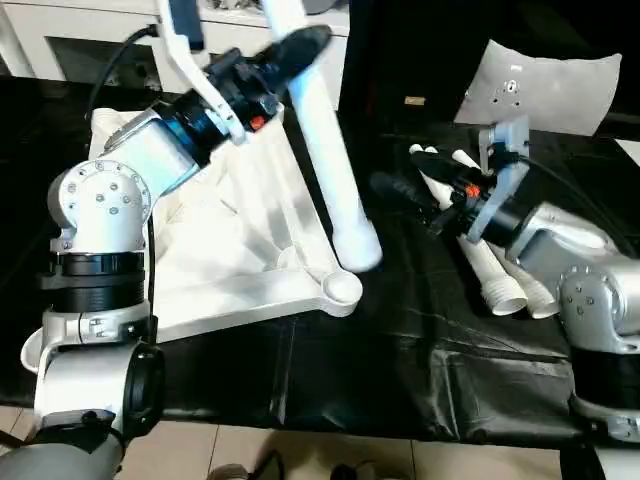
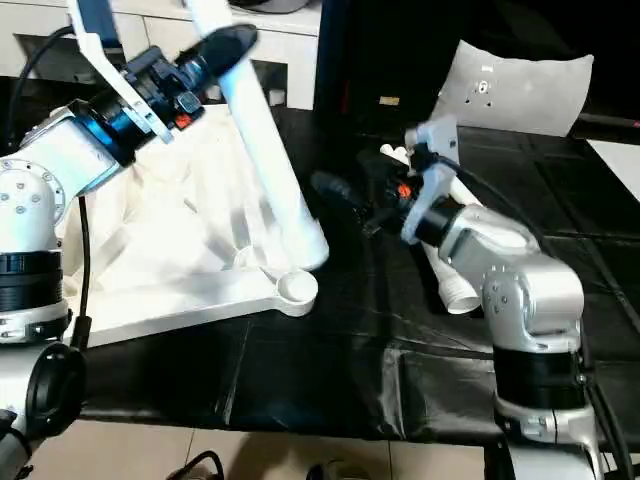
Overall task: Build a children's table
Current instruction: Insert table leg to table base
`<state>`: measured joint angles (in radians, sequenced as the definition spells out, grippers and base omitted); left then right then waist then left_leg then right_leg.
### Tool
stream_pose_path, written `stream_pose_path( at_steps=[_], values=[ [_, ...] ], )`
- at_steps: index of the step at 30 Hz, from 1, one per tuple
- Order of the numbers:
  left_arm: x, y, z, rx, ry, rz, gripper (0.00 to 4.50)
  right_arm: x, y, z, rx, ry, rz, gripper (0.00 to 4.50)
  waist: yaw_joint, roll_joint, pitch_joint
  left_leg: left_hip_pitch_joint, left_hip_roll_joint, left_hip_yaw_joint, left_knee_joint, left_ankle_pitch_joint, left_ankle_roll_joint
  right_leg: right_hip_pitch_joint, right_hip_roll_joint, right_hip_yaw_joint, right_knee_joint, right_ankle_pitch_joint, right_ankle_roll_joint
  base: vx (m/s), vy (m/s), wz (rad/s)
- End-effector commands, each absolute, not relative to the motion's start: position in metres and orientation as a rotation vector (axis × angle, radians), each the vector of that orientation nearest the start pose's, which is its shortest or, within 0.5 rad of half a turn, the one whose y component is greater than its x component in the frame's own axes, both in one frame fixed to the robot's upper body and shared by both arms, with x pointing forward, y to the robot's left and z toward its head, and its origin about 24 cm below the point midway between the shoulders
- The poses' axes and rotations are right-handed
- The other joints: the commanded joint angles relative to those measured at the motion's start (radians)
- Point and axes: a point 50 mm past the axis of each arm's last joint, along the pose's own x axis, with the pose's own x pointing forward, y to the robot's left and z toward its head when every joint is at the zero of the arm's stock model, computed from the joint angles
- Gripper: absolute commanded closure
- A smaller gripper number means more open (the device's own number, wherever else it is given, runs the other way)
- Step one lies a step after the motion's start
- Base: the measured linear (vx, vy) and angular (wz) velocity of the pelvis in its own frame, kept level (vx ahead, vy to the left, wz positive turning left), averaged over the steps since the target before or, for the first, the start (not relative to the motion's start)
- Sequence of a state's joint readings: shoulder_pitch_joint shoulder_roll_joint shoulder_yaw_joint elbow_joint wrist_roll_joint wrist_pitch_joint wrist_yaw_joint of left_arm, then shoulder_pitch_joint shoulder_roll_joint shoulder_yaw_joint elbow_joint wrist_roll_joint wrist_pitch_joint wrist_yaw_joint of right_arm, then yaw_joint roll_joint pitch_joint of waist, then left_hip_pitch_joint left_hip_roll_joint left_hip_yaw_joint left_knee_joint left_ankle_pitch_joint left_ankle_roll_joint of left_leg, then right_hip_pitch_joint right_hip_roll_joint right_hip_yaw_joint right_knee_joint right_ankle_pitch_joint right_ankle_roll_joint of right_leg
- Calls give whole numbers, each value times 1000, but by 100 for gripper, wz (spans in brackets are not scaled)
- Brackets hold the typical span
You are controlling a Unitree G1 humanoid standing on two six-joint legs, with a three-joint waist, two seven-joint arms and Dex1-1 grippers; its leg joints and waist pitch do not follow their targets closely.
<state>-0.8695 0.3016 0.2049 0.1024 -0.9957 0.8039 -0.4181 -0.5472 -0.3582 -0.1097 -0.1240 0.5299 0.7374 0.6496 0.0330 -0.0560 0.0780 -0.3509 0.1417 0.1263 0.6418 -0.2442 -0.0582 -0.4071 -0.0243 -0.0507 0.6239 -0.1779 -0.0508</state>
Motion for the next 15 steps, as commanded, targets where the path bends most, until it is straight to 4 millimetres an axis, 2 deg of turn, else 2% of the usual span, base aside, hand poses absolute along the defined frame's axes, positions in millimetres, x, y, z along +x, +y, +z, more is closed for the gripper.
stream_pose_path(
  at_steps=[1,8,15],
  values=[
    [332,123,261,-579,-111,-989,280,309,-150,189,135,4,878,0,0,-1,-74,-12,59,-3,-69,46,44,76,-102,60,-77,-237,-146,0,0,0],
    [326,122,264,-598,-76,-1014,280,306,-145,190,143,23,953,0,2,0,-72,-11,57,-3,-70,46,50,74,-98,58,-84,-273,-116,0,0,0],
    [321,117,263,-575,-54,-1014,280,301,-136,184,86,73,1003,0,2,-2,-71,-12,60,-4,-71,48,44,75,-101,59,-82,-256,-128,0,0,0]
  ],
)
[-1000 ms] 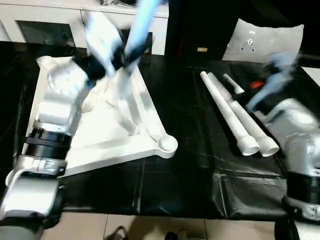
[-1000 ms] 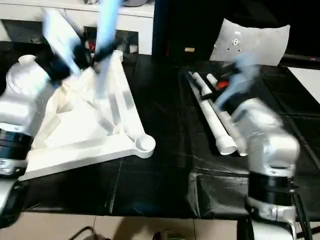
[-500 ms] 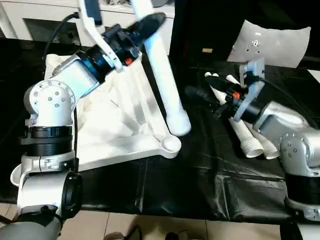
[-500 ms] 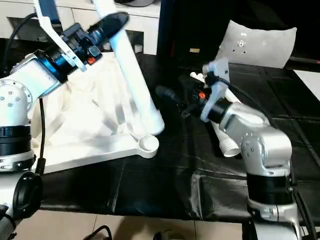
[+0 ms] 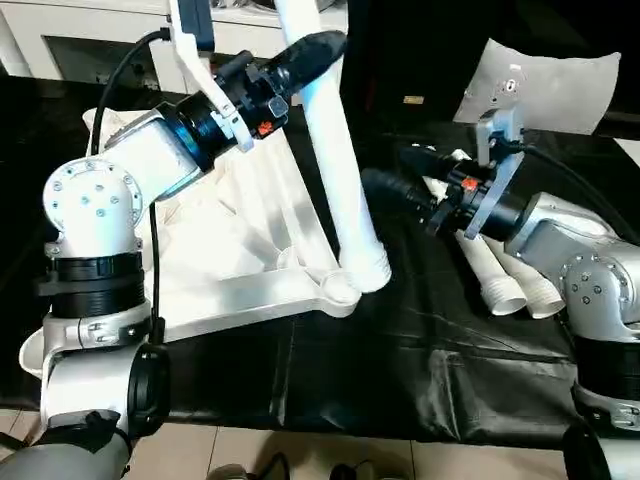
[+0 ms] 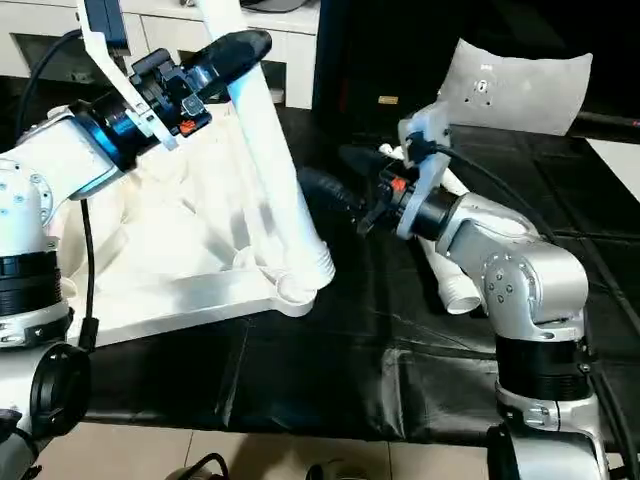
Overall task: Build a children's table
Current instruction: Insert table leg to table base
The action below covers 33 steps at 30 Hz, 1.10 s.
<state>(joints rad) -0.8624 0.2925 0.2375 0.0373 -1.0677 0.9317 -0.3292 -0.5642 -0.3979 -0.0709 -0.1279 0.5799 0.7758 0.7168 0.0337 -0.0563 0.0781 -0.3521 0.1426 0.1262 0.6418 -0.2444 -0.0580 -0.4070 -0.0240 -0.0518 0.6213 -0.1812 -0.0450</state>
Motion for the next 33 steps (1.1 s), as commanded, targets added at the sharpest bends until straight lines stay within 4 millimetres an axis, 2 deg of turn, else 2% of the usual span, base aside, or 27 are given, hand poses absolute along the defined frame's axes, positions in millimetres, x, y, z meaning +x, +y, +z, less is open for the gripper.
stream_pose_path(
  at_steps=[1,2,4,7,8,9,12,16,20,21,22,24,25,26,30,33],
  values=[
    [321,116,262,-561,-56,-1002,280,300,-133,182,74,84,1006,0,2,-2,-71,-11,60,-5,-72,47,42,76,-102,60,-78,-254,-132,0,0,0],
    [321,116,262,-561,-56,-1002,280,300,-133,182,74,84,1006,0,2,-2,-72,-11,60,-5,-72,48,41,76,-101,60,-78,-253,-130,0,0,0],
    [321,111,260,-504,-63,-966,280,295,-120,175,37,118,1022,0,1,-2,-72,-10,64,-6,-73,51,39,74,-103,60,-78,-254,-126,0,0,0],
    [320,102,254,-413,-79,-908,280,291,-108,159,1,184,1021,0,1,-1,-75,-12,66,-7,-72,59,35,75,-106,61,-76,-243,-122,0,0,0],
    [320,98,252,-378,-88,-878,280,291,-104,152,0,211,1000,27,0,-2,-75,-11,66,-6,-72,57,34,74,-106,62,-78,-250,-118,0,0,0],
    [320,94,251,-347,-98,-852,280,291,-100,146,9,234,977,27,1,-3,-76,-13,66,-6,-73,53,29,76,-108,62,-80,-262,-112,0,0,0],
    [321,91,250,-281,-121,-796,280,291,-98,143,25,252,953,57,2,-1,-77,-10,66,-8,-74,49,17,75,-106,61,-80,-267,-102,0,0,0],
    [322,90,247,-207,-150,-736,280,289,-99,143,41,252,931,87,1,0,-77,-12,68,-9,-73,59,16,76,-107,62,-74,-211,-113,0,0,0],
    [324,94,244,-84,-198,-655,280,294,-107,144,76,236,869,87,0,2,-79,-12,69,-10,-73,68,19,77,-109,62,-71,-185,-117,0,0,0],
    [325,95,244,-72,-202,-644,280,295,-108,144,82,233,858,63,0,2,-79,-12,69,-9,-74,67,18,77,-109,62,-72,-187,-116,0,0,0],
    [324,97,244,-57,-216,-620,280,298,-112,146,158,216,826,63,-1,1,-79,-13,68,-9,-73,66,14,77,-108,62,-72,-190,-112,0,0,0],
    [324,97,246,-52,-233,-596,280,298,-112,149,198,202,834,51,-2,2,-80,-12,67,-8,-72,65,11,77,-108,62,-71,-186,-119,0,0,0],
    [324,97,247,-50,-242,-585,280,297,-111,150,204,195,847,51,-2,3,-79,-12,68,-8,-73,64,11,77,-108,61,-71,-183,-121,0,0,0],
    [323,96,247,-46,-253,-576,280,296,-109,151,211,190,864,23,-2,3,-79,-12,68,-8,-73,64,12,77,-108,60,-71,-178,-124,0,0,0],
    [320,89,247,-60,-272,-567,280,293,-102,149,202,190,878,10,-3,2,-80,-14,69,-8,-71,73,17,78,-110,60,-70,-163,-138,0,0,0],
    [315,79,244,-87,-274,-580,280,294,-90,140,181,224,858,5,-4,-2,-80,-15,69,-8,-71,78,15,77,-110,60,-70,-167,-143,0,0,0]
  ],
)
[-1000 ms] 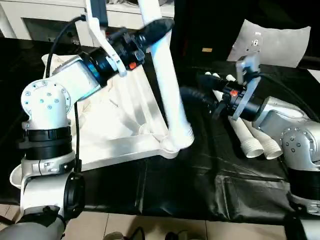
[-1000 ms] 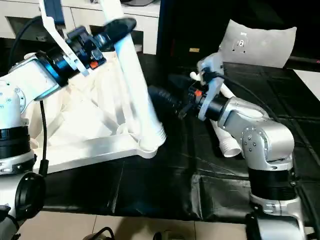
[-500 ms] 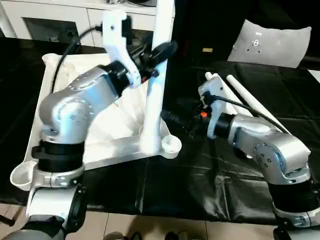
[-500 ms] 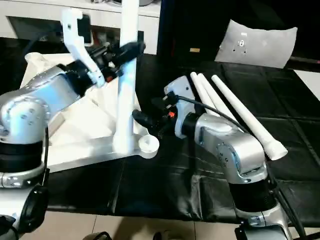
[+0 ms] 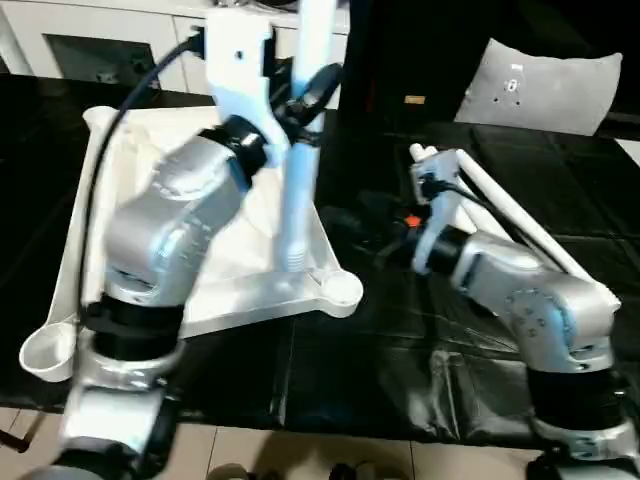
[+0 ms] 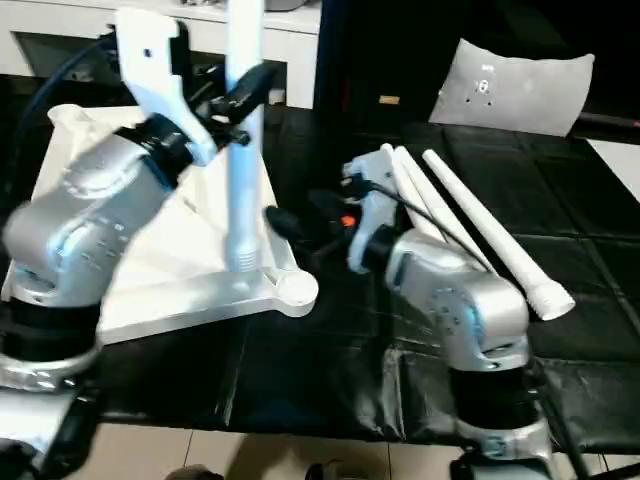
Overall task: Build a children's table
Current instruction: Insert table leg to table base
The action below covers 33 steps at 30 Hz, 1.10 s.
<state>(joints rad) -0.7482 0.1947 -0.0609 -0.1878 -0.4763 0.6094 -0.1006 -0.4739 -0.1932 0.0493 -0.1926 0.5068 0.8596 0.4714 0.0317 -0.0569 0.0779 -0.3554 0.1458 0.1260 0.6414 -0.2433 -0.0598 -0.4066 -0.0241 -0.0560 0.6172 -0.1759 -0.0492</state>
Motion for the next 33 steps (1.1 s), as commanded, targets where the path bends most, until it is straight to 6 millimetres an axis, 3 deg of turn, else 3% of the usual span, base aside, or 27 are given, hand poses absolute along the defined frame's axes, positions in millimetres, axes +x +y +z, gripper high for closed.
stream_pose_path(
  at_steps=[1,6,12,14,15,18,21,24,25,26,27,33],
  values=[
    [314,76,243,-99,-272,-581,280,295,-86,137,166,233,854,5,-1,0,-80,-11,64,-6,-71,72,18,76,-111,65,-68,-183,-137,0,0,0],
    [311,66,243,-128,-269,-593,280,304,-72,130,103,231,817,5,-3,-1,-78,-11,65,-7,-72,44,6,73,-112,64,-72,-224,-124,0,0,0],
    [312,67,244,-122,-270,-586,280,310,-66,130,117,214,783,66,-3,-1,-78,-11,66,-8,-73,46,5,73,-110,63,-70,-207,-105,0,0,0],
    [312,68,245,-123,-272,-584,280,311,-66,129,129,214,776,81,-3,0,-79,-11,66,-8,-73,53,5,74,-110,62,-68,-188,-110,0,0,0],
    [312,68,246,-125,-272,-585,280,312,-65,128,143,215,771,99,-3,6,-79,-10,66,-8,-73,53,3,73,-111,62,-66,-180,-116,0,0,0],
    [312,67,246,-128,-271,-589,280,313,-65,127,161,220,768,113,-3,3,-80,-11,67,-8,-73,56,4,75,-112,62,-65,-158,-125,0,0,0],
    [313,66,246,-130,-274,-589,280,315,-63,124,194,233,770,149,-3,9,-80,-10,69,-9,-73,59,6,75,-113,62,-63,-142,-137,0,0,0],
    [313,66,248,-125,-278,-589,280,314,-61,122,209,246,782,175,-2,8,-80,-10,70,-9,-74,55,3,76,-113,61,-64,-138,-140,0,0,0],
    [314,66,248,-126,-278,-589,280,314,-61,121,210,250,784,175,0,14,-80,-10,69,-10,-73,54,2,77,-113,61,-63,-136,-141,0,0,0],
    [314,66,249,-121,-279,-591,280,314,-61,121,214,251,782,200,-1,10,-80,-10,70,-10,-74,51,0,77,-113,61,-64,-137,-140,0,0,0],
    [314,65,249,-115,-281,-595,280,314,-61,120,217,252,780,210,0,14,-80,-10,69,-9,-74,46,-2,77,-114,61,-64,-140,-142,0,0,0],
    [315,66,249,-101,-279,-595,280,317,-61,120,226,249,768,242,1,16,-80,-11,69,-9,-75,29,-7,78,-113,60,-65,-139,-144,0,0,0]
  ],
)
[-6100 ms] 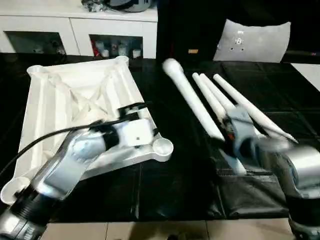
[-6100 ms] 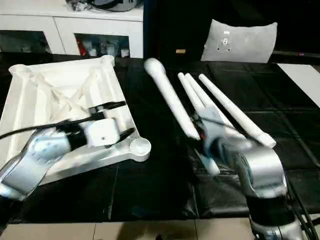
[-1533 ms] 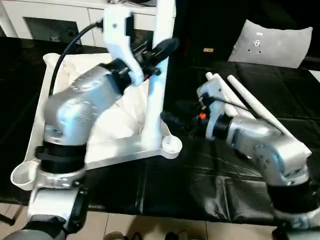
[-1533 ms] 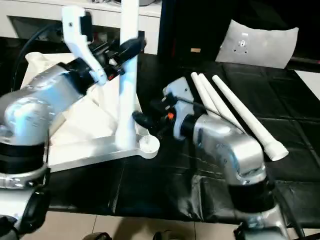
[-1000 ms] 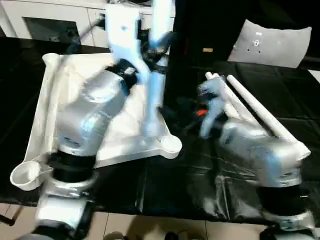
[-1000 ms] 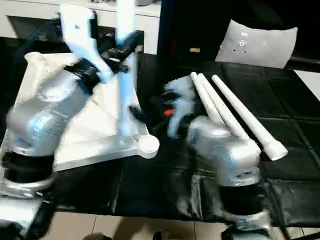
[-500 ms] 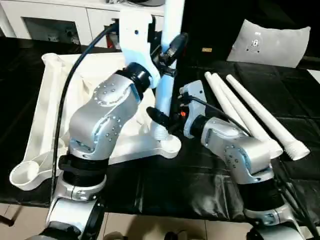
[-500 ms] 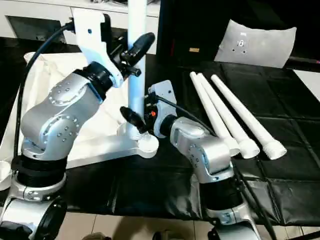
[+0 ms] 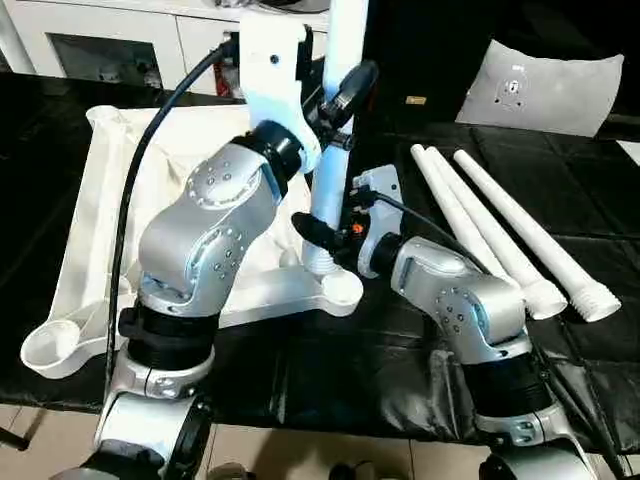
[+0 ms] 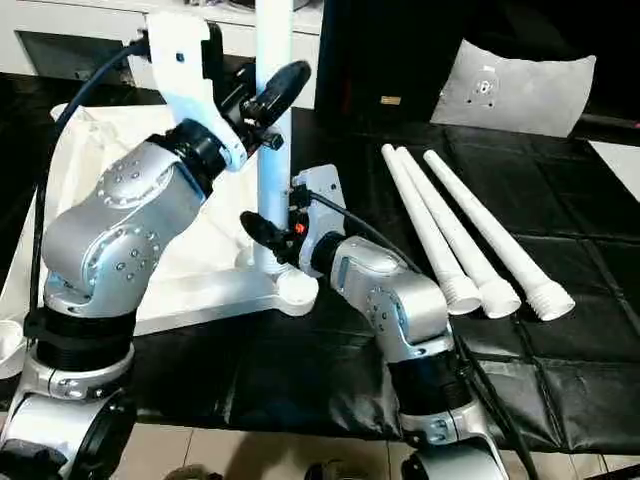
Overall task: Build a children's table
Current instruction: Insert table leg to table base
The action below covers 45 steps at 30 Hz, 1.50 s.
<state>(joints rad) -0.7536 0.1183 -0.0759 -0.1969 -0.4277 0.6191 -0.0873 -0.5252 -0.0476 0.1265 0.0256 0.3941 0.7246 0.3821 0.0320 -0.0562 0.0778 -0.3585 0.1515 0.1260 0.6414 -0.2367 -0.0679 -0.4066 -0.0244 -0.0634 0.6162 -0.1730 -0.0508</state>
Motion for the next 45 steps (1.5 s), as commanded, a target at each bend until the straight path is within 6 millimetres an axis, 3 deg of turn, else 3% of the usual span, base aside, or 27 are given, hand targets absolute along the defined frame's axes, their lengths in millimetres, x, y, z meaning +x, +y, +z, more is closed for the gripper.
stream_pose_path(
  at_steps=[1,2,4,5,9,13,14,27,34,37,42,44,45],
  values=[
    [315,66,248,-94,-277,-588,280,317,-61,120,228,246,768,242,1,17,-80,-7,64,-10,-76,21,0,78,-112,67,-63,-142,-143,0,0,0],
    [317,67,248,-93,-274,-585,280,317,-60,120,228,245,767,243,1,22,-79,-8,65,-10,-76,13,-2,77,-113,66,-65,-149,-144,0,0,0],
    [318,69,245,-90,-258,-580,280,317,-60,120,228,243,766,245,-1,20,-79,-8,64,-10,-77,1,-5,78,-112,65,-67,-161,-142,0,0,0],
    [318,69,243,-91,-249,-584,245,317,-60,121,228,242,765,246,0,20,-80,-7,64,-10,-76,-1,-7,78,-112,65,-67,-163,-140,0,0,0],
    [320,74,237,-101,-233,-581,210,316,-61,120,226,238,758,246,0,27,-79,-7,64,-10,-76,-11,-12,78,-111,64,-68,-165,-141,0,0,0],
    [319,74,233,-118,-226,-602,210,316,-64,120,226,233,753,248,-1,27,-79,-7,65,-11,-77,-21,-15,77,-111,63,-71,-183,-135,0,0,0],
    [318,74,233,-122,-227,-605,210,316,-64,120,226,233,753,248,0,22,-78,-8,65,-10,-78,-22,-14,78,-113,63,-71,-193,-134,0,0,0],
    [320,86,223,-129,-208,-653,210,311,-64,125,228,185,808,248,0,32,-76,-5,67,-11,-82,-68,-23,70,-111,61,-79,-247,-121,0,0,0],
    [307,94,204,-217,-124,-800,210,284,-75,117,183,163,941,253,4,35,-77,-8,69,-10,-82,-61,-11,78,-114,61,-77,-215,-138,0,0,0],
    [303,96,201,-251,-116,-825,210,275,-79,116,179,167,973,254,3,34,-74,-8,67,-10,-82,-76,-1,76,-112,59,-84,-272,-127,0,0,0],
    [291,109,187,-327,-43,-868,210,258,-90,110,179,183,1007,255,4,30,-68,-6,63,-10,-83,-117,4,70,-112,56,-100,-408,-77,0,0,0],
    [287,113,176,-367,19,-877,210,251,-95,106,178,200,1016,256,0,32,-65,-6,61,-9,-84,-135,9,63,-105,52,-106,-452,-57,0,0,0],
    [283,118,163,-402,75,-862,210,246,-101,99,165,237,1014,256,-1,40,-63,-3,60,-10,-83,-146,10,59,-104,51,-109,-471,-50,0,0,0]
  ],
)
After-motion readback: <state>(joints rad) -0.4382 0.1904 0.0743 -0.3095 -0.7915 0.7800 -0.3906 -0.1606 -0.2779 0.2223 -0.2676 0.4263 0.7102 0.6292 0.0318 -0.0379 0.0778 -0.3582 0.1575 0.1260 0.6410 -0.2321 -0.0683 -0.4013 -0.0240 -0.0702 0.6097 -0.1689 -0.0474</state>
